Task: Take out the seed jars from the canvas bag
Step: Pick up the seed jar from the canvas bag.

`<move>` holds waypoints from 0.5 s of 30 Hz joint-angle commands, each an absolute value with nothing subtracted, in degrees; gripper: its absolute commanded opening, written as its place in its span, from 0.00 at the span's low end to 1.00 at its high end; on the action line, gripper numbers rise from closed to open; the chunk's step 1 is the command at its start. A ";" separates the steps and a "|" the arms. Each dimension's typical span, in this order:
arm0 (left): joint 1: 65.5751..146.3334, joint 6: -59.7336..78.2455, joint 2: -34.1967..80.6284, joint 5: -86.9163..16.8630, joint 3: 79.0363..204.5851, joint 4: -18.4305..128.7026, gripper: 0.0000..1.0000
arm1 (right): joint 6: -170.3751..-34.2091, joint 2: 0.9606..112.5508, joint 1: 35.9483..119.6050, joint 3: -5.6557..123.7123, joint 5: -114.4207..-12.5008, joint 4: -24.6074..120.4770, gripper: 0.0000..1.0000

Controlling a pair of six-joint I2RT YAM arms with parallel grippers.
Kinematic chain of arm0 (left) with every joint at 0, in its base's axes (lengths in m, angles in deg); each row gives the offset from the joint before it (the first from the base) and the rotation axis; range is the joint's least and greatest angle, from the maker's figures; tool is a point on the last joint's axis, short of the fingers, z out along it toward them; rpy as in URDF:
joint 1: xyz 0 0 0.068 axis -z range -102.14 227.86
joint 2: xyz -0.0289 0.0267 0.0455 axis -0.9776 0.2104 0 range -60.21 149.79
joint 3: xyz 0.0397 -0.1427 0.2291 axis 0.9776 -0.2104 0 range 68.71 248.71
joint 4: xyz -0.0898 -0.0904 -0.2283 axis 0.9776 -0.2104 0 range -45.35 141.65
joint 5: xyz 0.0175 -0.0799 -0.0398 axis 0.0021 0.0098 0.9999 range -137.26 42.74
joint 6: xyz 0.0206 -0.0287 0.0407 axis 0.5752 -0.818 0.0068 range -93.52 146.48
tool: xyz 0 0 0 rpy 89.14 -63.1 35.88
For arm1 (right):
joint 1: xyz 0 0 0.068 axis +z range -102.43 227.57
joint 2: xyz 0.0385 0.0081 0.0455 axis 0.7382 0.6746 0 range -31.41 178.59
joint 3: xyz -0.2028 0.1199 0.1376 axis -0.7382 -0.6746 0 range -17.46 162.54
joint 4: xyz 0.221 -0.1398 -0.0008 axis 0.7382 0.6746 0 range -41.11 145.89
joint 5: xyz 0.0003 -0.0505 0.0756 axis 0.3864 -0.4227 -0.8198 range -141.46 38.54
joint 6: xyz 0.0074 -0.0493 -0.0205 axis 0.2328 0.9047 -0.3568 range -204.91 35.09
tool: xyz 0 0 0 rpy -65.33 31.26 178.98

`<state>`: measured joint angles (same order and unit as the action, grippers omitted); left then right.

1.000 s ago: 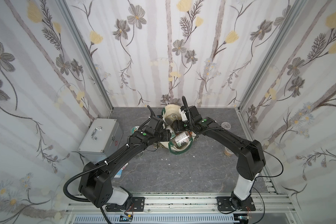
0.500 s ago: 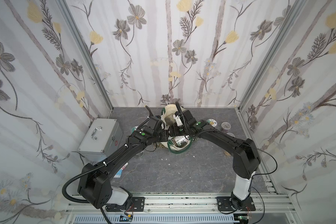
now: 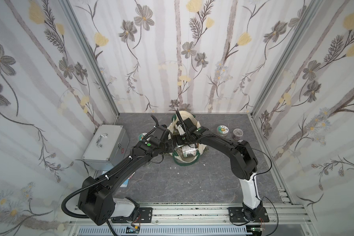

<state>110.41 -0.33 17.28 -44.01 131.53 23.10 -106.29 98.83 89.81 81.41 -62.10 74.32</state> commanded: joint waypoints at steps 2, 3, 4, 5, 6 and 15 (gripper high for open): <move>110.20 -0.85 16.70 -45.07 131.55 22.92 0.48 | -105.99 99.96 89.73 81.77 -61.07 77.05 0.95; 110.19 -0.84 16.72 -44.99 131.69 22.98 0.48 | -105.98 99.88 89.60 81.69 -61.06 77.14 0.92; 110.20 -0.88 16.70 -44.97 131.81 22.93 0.48 | -105.98 99.44 89.50 81.54 -60.93 77.12 0.89; 110.17 -0.94 16.65 -45.04 131.84 22.83 0.48 | -106.04 99.01 89.45 81.44 -60.72 77.10 0.86; 110.20 -0.95 16.52 -45.01 131.90 22.84 0.48 | -106.17 98.19 89.41 81.18 -60.28 76.82 0.83; 110.15 -1.73 14.96 -45.06 132.71 22.44 0.53 | -107.14 86.72 88.76 75.44 -59.28 69.75 0.70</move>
